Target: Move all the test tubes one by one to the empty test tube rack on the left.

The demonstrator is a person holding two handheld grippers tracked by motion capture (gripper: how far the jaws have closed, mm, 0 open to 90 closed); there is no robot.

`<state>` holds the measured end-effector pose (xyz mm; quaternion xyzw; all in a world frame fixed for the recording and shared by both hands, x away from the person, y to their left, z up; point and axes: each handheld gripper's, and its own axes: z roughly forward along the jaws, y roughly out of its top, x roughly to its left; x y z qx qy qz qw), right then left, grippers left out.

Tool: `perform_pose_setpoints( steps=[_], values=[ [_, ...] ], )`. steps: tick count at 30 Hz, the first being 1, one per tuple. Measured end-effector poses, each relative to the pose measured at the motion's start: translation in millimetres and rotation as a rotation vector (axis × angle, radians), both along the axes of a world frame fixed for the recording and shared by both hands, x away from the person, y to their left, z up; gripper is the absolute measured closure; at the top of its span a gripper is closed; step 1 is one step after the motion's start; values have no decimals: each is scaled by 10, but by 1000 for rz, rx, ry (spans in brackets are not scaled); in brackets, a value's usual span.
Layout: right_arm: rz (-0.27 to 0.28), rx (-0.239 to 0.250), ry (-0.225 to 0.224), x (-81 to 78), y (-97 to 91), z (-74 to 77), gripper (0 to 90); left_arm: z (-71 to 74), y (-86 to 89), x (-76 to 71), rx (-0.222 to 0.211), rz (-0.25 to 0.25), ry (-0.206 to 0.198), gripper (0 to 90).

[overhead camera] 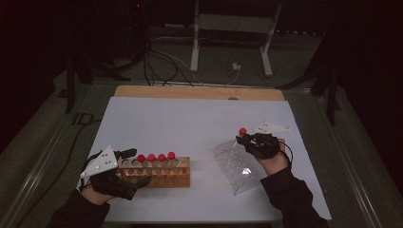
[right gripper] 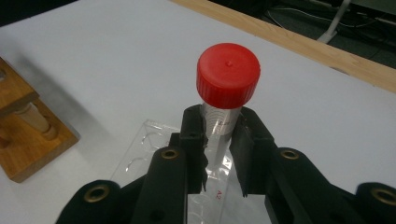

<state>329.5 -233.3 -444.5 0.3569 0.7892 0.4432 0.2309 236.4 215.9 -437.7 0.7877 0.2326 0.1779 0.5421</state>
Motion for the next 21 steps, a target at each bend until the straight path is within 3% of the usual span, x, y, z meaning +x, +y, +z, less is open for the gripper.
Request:
perform_pose_setpoints(
  steps=[12,21],
  values=[
    [-12,30,-33,-102,-107,202,756,11,0,-6,-2,-2,-3,18],
    [8,40,-64,-216,-90,356,755,23,-3,-14,-1,-6,-6,18]
  ],
)
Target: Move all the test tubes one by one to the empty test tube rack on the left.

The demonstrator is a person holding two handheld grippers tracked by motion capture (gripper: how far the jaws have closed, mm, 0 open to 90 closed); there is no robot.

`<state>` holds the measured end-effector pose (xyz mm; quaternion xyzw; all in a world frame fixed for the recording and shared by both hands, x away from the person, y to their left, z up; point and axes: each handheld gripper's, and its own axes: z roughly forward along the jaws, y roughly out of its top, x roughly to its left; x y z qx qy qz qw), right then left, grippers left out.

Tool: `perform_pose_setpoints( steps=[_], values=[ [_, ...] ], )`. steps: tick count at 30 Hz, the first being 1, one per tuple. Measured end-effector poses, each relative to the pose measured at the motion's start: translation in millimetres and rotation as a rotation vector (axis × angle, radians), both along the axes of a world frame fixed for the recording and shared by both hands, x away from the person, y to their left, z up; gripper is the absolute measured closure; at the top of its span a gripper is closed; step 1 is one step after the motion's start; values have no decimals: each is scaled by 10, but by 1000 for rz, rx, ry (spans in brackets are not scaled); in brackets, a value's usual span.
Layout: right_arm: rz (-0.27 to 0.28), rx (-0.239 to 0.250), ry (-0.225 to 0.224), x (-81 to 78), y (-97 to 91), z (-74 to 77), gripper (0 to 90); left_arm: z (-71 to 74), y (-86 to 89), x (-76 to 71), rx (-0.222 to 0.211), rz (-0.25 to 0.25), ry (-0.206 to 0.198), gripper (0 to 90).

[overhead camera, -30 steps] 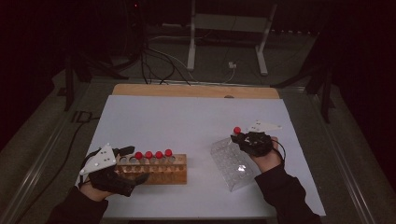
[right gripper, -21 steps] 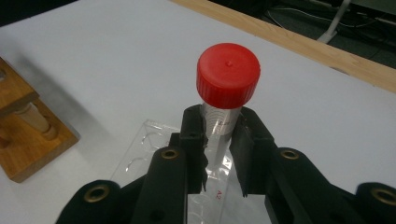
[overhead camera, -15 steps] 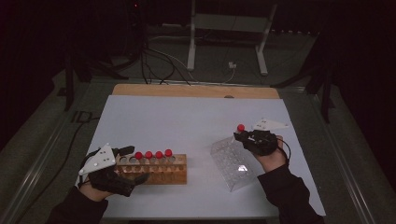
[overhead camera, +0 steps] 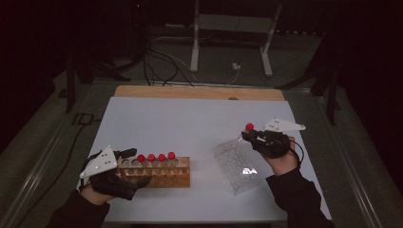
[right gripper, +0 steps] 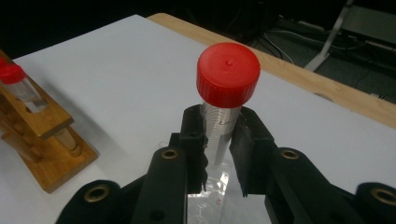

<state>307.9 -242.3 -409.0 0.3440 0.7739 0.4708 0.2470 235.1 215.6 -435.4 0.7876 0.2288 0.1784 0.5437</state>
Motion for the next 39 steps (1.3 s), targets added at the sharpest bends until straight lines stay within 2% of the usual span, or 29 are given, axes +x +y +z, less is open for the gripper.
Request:
perform_pose_setpoints(
  steps=[10,19,31,39],
  values=[
    [53,3,-22,-153,113,134,756,37,-21,-22,-5,-11,-10,18],
    [130,-17,-18,-296,306,180,755,55,-49,-29,-1,-24,-12,18],
    [240,-56,41,-404,592,25,756,86,-83,-43,-6,-37,-15,18],
    [289,-89,86,-445,726,-132,755,98,-152,-48,-6,-77,-3,18]
  ],
)
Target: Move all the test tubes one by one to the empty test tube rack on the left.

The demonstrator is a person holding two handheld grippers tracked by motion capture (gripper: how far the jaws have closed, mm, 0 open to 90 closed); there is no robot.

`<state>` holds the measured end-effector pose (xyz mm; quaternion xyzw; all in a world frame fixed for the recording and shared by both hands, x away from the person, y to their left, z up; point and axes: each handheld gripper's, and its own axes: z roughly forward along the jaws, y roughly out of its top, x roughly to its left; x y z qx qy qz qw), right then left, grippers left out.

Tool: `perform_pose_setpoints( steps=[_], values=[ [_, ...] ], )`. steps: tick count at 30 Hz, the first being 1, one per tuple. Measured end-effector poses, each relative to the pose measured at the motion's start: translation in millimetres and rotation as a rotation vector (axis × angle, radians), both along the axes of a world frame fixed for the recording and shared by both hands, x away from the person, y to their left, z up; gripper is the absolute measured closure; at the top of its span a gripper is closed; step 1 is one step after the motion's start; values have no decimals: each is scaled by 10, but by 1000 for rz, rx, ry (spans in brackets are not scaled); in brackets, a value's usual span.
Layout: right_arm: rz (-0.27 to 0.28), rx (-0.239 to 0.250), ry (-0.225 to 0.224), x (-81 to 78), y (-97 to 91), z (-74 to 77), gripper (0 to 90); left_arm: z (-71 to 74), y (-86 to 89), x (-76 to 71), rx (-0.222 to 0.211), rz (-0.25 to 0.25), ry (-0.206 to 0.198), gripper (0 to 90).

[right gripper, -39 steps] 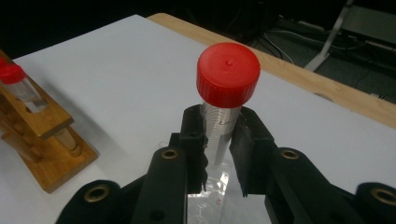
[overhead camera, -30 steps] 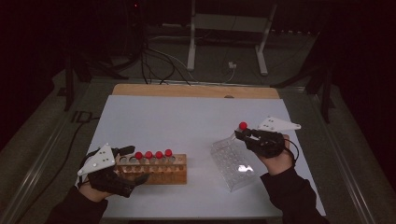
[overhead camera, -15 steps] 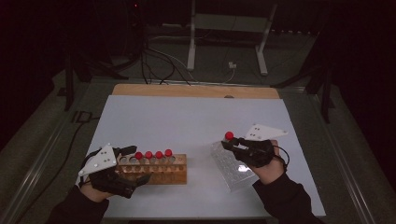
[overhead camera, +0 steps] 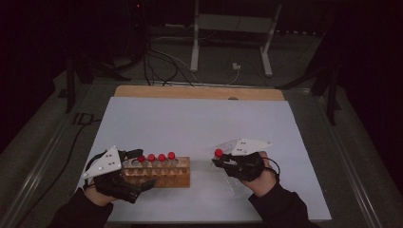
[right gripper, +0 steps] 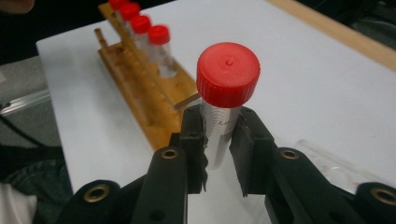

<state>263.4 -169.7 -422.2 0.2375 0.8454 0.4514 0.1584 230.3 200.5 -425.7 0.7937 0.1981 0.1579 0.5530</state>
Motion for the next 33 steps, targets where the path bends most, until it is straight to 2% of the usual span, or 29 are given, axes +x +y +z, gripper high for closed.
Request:
perform_pose_setpoints(
  steps=[5,7,19,29,33],
  values=[
    [19,-19,16,-33,40,-68,755,4,-66,-3,8,-23,-2,18],
    [26,-23,22,-45,54,-91,755,6,-90,2,10,-26,-15,18],
    [61,-43,61,-139,109,-214,755,-4,-242,47,20,-75,7,19],
    [76,-36,67,-171,117,-211,755,72,-375,82,7,-133,16,19],
    [79,-36,70,-178,121,-211,755,90,-461,97,7,-170,21,19]
  ],
)
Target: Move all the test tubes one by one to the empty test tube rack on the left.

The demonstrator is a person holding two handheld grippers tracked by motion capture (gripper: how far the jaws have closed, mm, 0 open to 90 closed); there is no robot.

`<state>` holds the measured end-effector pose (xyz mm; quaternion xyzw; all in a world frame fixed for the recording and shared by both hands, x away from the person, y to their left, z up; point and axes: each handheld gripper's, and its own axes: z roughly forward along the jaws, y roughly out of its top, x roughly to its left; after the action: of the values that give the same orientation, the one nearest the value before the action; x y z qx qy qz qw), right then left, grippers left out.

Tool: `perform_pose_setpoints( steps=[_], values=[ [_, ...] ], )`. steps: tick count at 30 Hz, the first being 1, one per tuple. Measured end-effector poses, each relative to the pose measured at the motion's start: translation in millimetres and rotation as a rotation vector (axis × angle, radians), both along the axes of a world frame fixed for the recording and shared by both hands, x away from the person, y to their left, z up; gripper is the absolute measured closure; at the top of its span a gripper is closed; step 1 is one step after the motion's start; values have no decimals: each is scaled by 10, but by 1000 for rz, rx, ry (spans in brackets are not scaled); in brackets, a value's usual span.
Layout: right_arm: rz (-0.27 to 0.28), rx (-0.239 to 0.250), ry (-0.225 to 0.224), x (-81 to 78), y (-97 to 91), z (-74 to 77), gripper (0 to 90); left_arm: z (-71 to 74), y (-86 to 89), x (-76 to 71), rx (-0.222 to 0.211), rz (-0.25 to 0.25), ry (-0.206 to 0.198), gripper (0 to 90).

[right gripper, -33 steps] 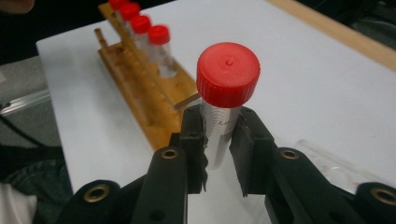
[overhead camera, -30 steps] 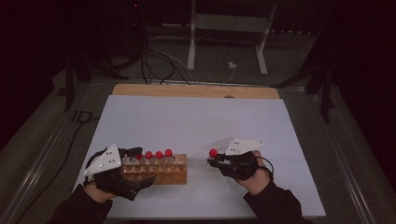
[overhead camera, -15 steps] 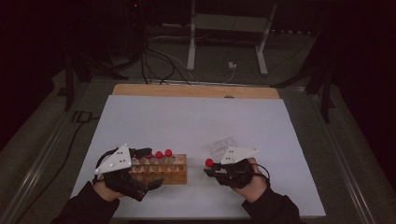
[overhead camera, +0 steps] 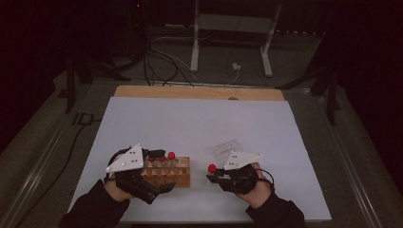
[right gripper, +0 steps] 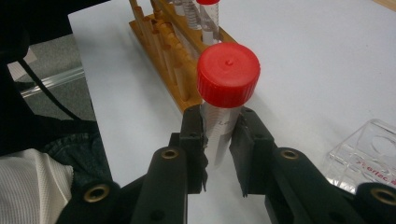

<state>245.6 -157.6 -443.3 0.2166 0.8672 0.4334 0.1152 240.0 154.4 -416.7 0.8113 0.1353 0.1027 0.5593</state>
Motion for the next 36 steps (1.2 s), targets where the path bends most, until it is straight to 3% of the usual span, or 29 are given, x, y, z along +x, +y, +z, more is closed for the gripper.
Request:
perform_pose_setpoints(
  steps=[20,36],
  values=[
    [18,4,-3,-31,10,15,755,52,-360,93,26,-109,2,23],
    [30,9,3,-38,26,8,755,37,-616,154,44,-156,23,23]
  ],
)
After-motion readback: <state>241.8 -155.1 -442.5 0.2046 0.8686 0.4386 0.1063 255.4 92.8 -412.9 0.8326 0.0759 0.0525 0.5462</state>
